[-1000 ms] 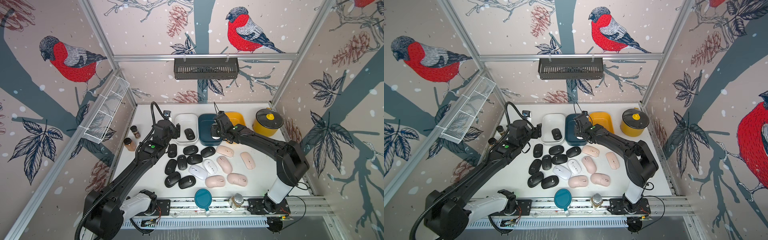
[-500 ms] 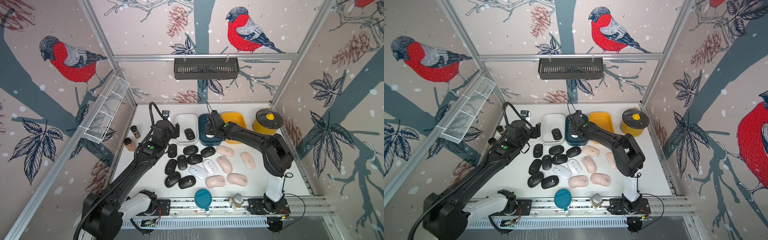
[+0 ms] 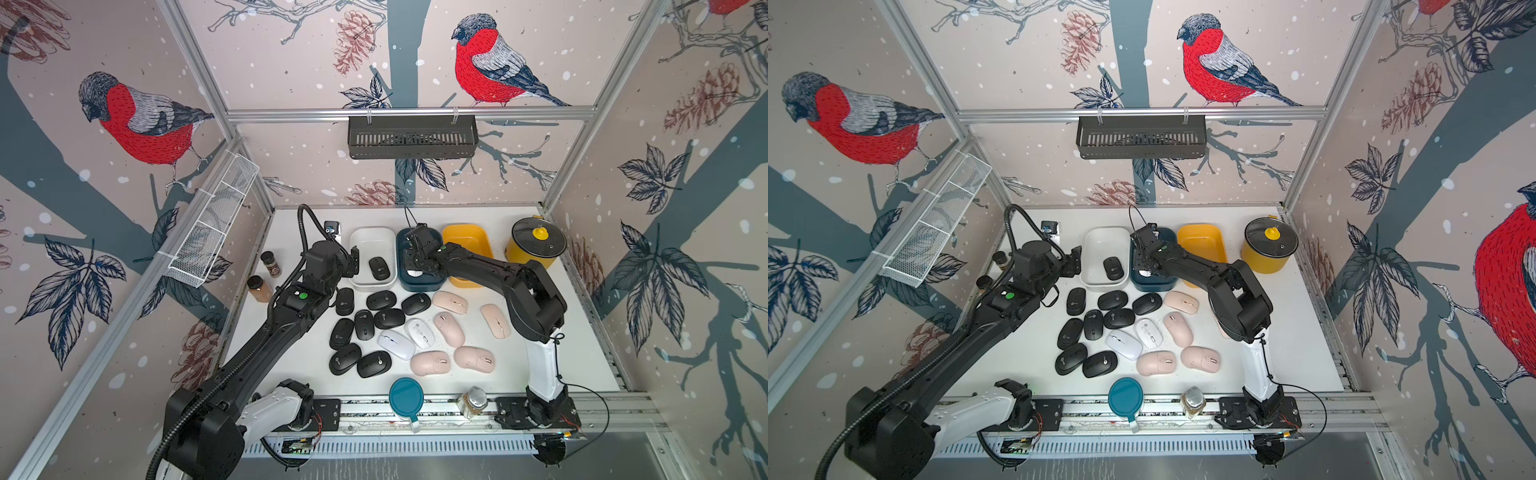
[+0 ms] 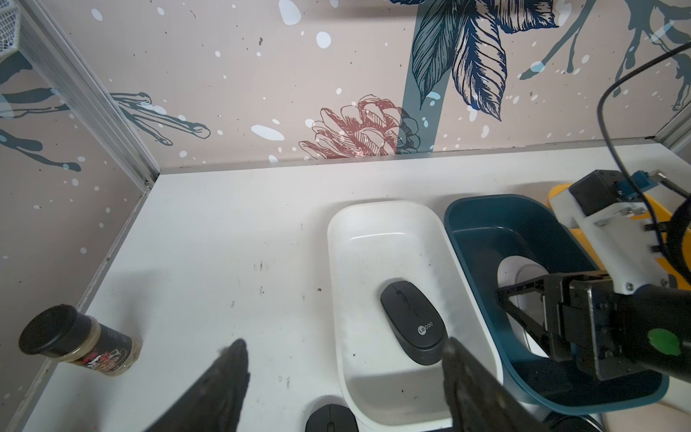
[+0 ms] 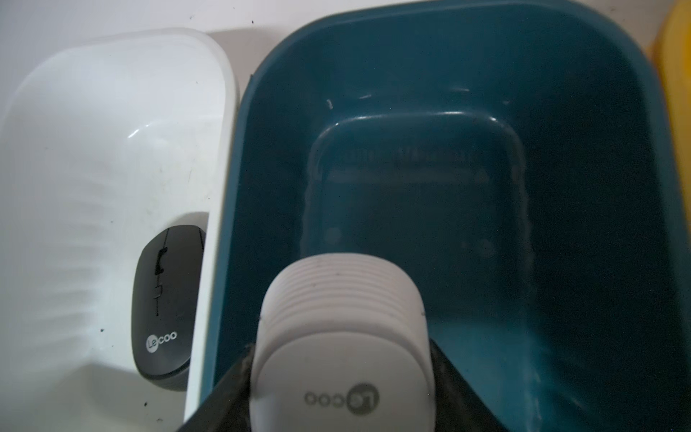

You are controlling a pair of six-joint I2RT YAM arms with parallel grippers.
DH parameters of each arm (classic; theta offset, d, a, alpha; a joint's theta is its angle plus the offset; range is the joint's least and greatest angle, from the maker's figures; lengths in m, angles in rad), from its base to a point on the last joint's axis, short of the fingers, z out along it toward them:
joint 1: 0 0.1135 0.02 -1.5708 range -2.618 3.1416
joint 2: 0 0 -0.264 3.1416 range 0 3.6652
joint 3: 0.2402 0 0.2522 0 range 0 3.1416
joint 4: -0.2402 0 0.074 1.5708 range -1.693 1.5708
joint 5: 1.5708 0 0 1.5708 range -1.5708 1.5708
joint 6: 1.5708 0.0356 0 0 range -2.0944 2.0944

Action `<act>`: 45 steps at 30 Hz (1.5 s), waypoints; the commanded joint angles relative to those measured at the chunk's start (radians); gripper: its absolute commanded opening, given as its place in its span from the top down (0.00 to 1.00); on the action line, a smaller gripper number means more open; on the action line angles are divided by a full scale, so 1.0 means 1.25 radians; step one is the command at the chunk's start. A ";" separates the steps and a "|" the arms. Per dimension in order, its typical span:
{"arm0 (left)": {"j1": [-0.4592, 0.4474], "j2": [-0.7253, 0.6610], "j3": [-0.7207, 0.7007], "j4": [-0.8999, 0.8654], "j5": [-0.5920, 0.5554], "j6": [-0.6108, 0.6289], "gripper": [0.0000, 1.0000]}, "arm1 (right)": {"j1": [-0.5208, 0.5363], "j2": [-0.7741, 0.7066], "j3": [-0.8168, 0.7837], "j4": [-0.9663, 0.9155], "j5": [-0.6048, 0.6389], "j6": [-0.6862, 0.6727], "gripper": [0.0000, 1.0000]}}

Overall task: Place the mice by color into the storage box
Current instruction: Place the mouse in the storage box.

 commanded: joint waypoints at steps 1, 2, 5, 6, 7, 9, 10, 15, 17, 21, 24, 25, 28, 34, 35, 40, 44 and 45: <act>-0.001 0.000 -0.001 0.018 0.005 0.006 0.20 | -0.004 0.018 0.014 0.011 -0.010 -0.001 0.39; -0.001 0.001 0.000 0.017 0.003 0.007 0.20 | -0.006 0.024 0.018 0.011 -0.012 0.000 0.39; -0.001 0.001 -0.001 0.018 -0.002 0.009 0.20 | -0.007 0.034 0.028 0.011 -0.017 0.001 0.38; -0.001 0.003 -0.001 0.017 -0.004 0.010 0.20 | -0.008 0.038 0.031 0.011 -0.022 0.001 0.38; -0.001 0.004 -0.001 0.018 -0.005 0.011 0.20 | -0.008 0.043 0.034 0.010 -0.026 0.001 0.38; -0.001 0.005 0.000 0.018 -0.006 0.011 0.20 | -0.009 0.052 0.043 0.006 -0.030 -0.001 0.38; -0.001 0.006 -0.001 0.017 -0.005 0.009 0.20 | -0.010 0.056 0.046 0.003 -0.030 0.000 0.38; -0.001 0.012 0.000 0.016 -0.002 0.009 0.20 | -0.018 0.072 0.052 0.003 -0.036 0.006 0.38; -0.001 0.015 0.001 0.015 -0.002 0.010 0.20 | -0.021 0.076 0.053 0.004 -0.037 0.006 0.38; -0.001 0.018 0.002 0.015 -0.004 0.011 0.20 | -0.022 0.088 0.060 0.004 -0.043 0.007 0.38; -0.001 0.020 0.002 0.014 -0.004 0.011 0.20 | -0.022 0.102 0.068 0.002 -0.048 0.009 0.37; -0.001 0.020 0.003 0.015 -0.004 0.010 0.20 | -0.023 0.105 0.073 0.001 -0.049 0.010 0.37; -0.001 0.022 0.004 0.014 -0.007 0.011 0.20 | -0.022 0.116 0.086 -0.003 -0.055 0.011 0.36; -0.001 0.022 0.004 0.012 -0.008 0.009 0.20 | -0.023 0.103 0.098 -0.013 -0.053 0.005 0.30; -0.001 0.021 0.003 0.015 -0.006 0.007 0.20 | -0.023 0.100 0.100 -0.017 -0.052 0.002 0.29; -0.001 0.022 0.009 0.010 -0.006 0.001 0.20 | -0.022 0.046 0.094 -0.027 -0.043 -0.009 0.29; -0.001 0.014 0.039 -0.005 0.000 -0.008 0.20 | -0.017 -0.050 0.047 -0.009 -0.041 -0.030 0.30; -0.001 0.013 0.047 -0.005 0.002 -0.010 0.20 | -0.014 -0.079 0.029 0.001 -0.041 -0.041 0.30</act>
